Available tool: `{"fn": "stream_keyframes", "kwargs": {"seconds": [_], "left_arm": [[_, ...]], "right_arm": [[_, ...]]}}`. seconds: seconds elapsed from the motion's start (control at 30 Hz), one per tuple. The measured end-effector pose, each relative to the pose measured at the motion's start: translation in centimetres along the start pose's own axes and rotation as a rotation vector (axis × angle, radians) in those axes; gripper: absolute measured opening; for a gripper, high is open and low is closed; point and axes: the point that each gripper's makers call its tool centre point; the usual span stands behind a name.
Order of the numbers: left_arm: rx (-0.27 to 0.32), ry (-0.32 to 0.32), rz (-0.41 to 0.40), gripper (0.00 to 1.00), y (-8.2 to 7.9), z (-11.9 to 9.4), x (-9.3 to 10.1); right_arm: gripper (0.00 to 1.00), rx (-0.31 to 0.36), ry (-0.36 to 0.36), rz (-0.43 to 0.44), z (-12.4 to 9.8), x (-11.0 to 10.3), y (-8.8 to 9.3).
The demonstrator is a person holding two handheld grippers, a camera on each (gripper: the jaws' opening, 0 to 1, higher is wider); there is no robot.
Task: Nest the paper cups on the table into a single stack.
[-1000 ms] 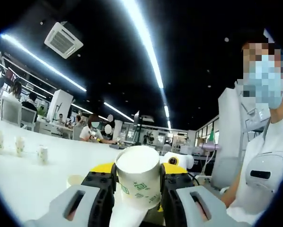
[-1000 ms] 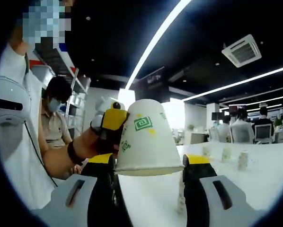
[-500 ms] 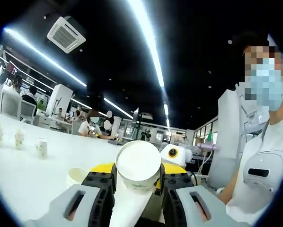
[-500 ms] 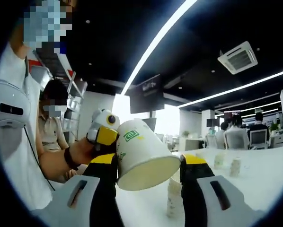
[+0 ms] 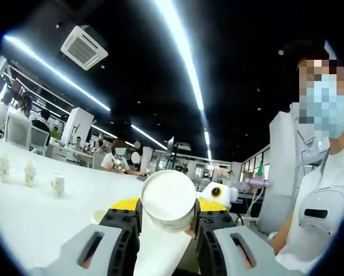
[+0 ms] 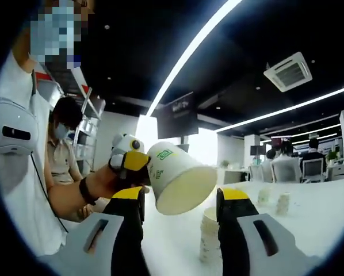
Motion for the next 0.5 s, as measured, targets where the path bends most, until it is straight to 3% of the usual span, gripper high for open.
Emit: {"fn": "stream_keyframes", "kwargs": {"seconds": [0.13,0.5], "left_arm": [[0.002,-0.009,-0.006,0.38,0.0,-0.3,-0.5],[-0.025,-0.011,-0.019,0.38,1.4,-0.2,-0.5]], "right_arm": [[0.42,0.01,0.024,0.002,-0.5,0.6,0.0],[0.37,0.038,0.047,-0.014,-0.9,1.0,-1.0]]}}
Point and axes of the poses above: the point that each gripper's makers call its tool centre point, and the gripper's own axes: z roughly forward along the fingers, x roughly to its right, y roughly out of its underside, and after that the axes turned 5 degrees about -z, right-handed
